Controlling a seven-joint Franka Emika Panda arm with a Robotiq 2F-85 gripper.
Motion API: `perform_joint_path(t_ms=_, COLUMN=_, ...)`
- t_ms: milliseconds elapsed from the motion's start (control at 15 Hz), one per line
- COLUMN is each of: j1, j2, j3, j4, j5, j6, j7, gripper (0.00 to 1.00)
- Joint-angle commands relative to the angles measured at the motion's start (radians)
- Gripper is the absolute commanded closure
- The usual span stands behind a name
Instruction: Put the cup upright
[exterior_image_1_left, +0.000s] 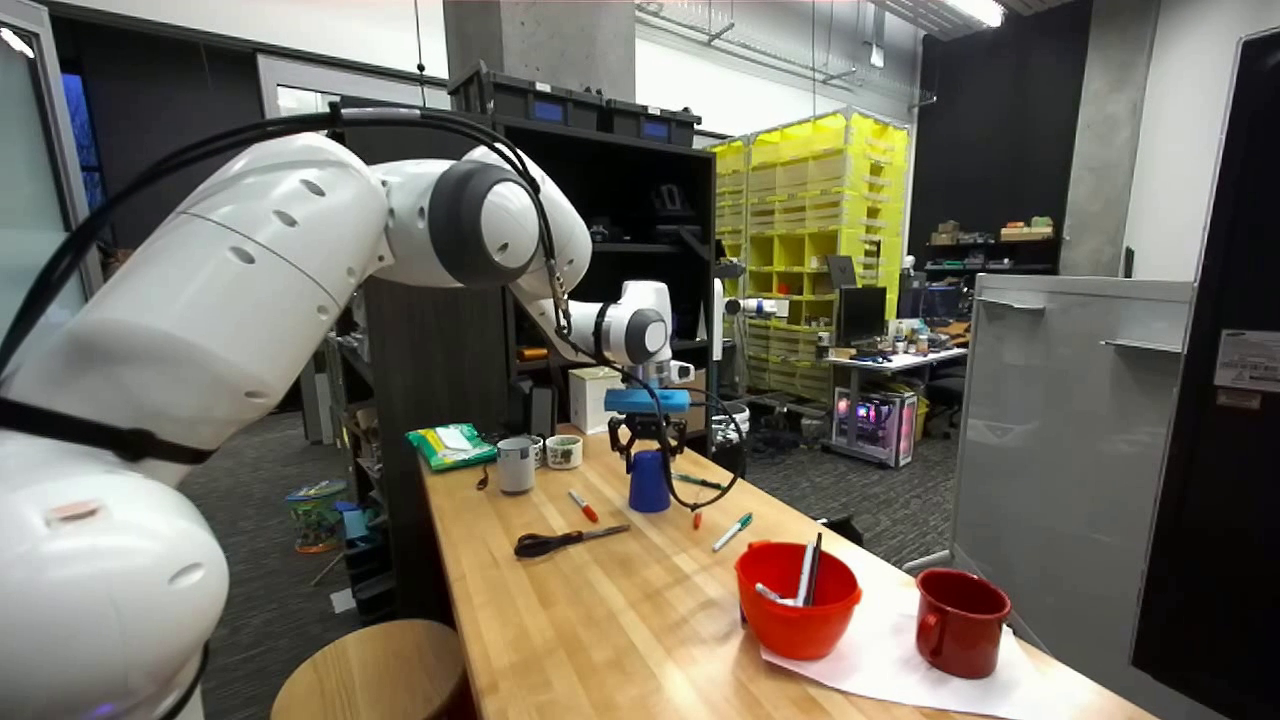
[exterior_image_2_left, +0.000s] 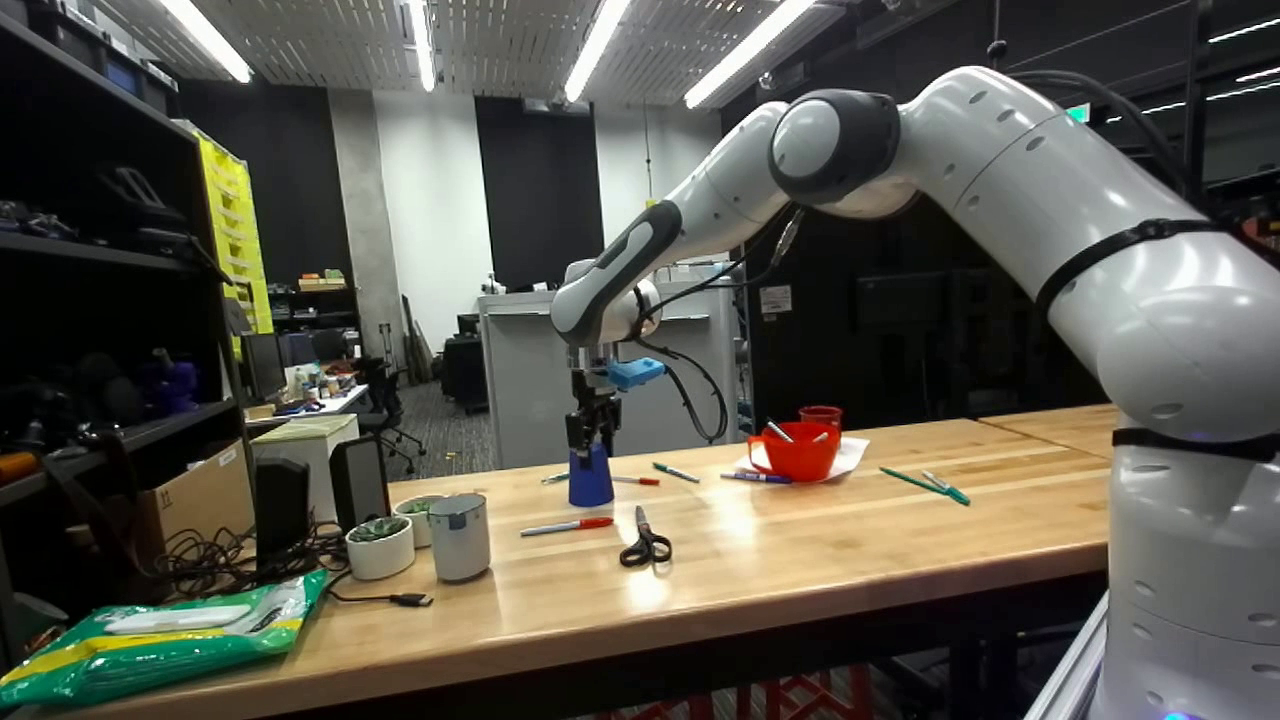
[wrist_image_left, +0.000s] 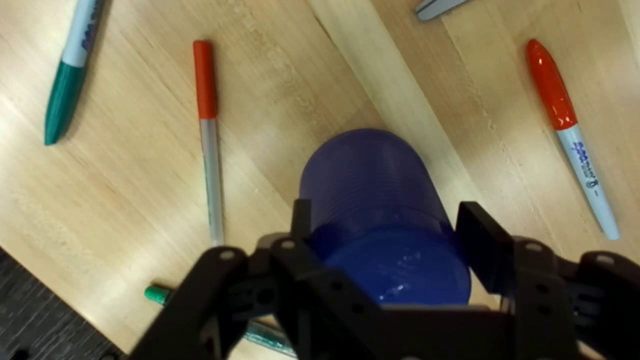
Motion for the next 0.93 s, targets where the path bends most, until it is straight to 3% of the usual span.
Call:
perform_joint_path(t_ms=0, j1=-0.008, j2=-0.045, j3=0.022, j4=-0.076, j5=0.005, j6=0.079, j7=-0.028, gripper=0.53)
perform_joint_path(t_ms=867, j1=-0.021, j2=-0.202, j3=0.047, j4=-0.277, j5=0.021, j6=0.325, j7=-0.033, gripper=0.53)
